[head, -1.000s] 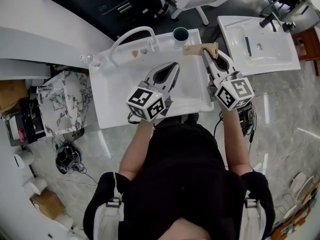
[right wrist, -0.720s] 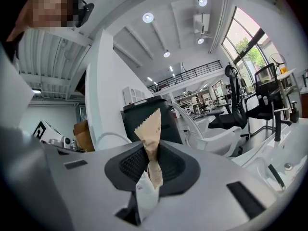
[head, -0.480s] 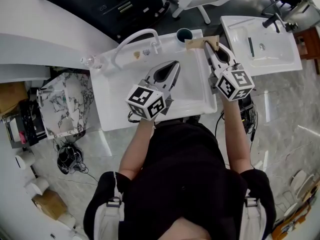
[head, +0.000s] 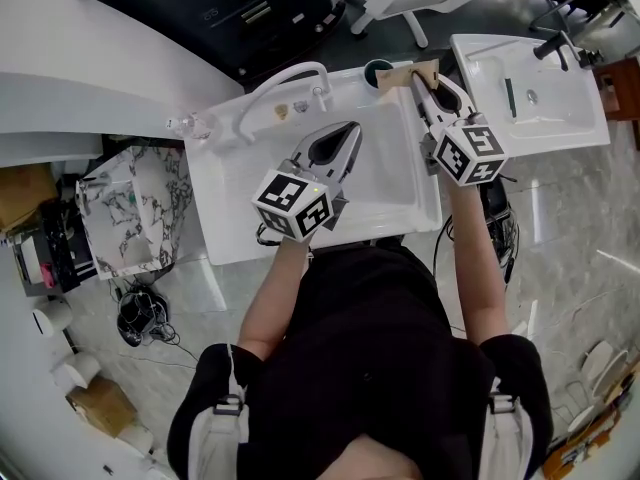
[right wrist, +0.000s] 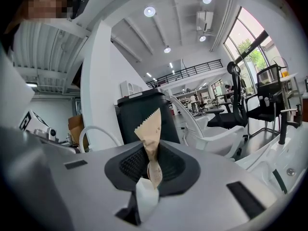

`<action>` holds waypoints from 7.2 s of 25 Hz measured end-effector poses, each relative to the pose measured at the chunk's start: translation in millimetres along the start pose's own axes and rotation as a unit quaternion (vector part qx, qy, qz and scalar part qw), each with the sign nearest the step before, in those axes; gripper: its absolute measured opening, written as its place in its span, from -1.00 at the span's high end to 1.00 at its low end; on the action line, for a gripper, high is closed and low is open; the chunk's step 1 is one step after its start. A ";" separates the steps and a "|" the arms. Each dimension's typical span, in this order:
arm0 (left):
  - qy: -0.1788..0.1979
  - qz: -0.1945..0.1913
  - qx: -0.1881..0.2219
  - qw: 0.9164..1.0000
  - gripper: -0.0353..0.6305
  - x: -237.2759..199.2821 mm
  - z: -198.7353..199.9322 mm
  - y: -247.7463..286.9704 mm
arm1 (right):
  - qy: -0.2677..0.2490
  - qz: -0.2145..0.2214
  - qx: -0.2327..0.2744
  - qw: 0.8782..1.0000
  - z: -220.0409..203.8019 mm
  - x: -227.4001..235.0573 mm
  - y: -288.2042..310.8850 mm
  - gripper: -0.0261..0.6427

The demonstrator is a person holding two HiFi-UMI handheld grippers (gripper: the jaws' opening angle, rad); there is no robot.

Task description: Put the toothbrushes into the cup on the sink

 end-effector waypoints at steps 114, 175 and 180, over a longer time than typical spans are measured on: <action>-0.010 -0.003 -0.011 1.000 0.87 -20.3 -10.0 -13.6 | 0.004 -0.065 -0.105 0.992 -76.7 66.2 64.7 0.65; 0.025 0.027 0.026 0.999 0.87 76.4 10.8 -12.3 | -0.031 0.117 -0.048 0.992 -20.4 -63.4 -96.7 0.74; 0.024 0.023 0.025 0.999 0.87 81.7 11.4 -9.3 | -0.034 0.131 -0.038 0.990 -13.2 -78.8 -114.2 0.76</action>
Point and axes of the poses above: the fingertips, and each gripper's own axes: y forward along the fingers, x to its right, z out of its top, the point moved 1 cm from there along -y, backward along the fingers, and after that the axes turned 15 degrees about y, right-handed, at the moved point
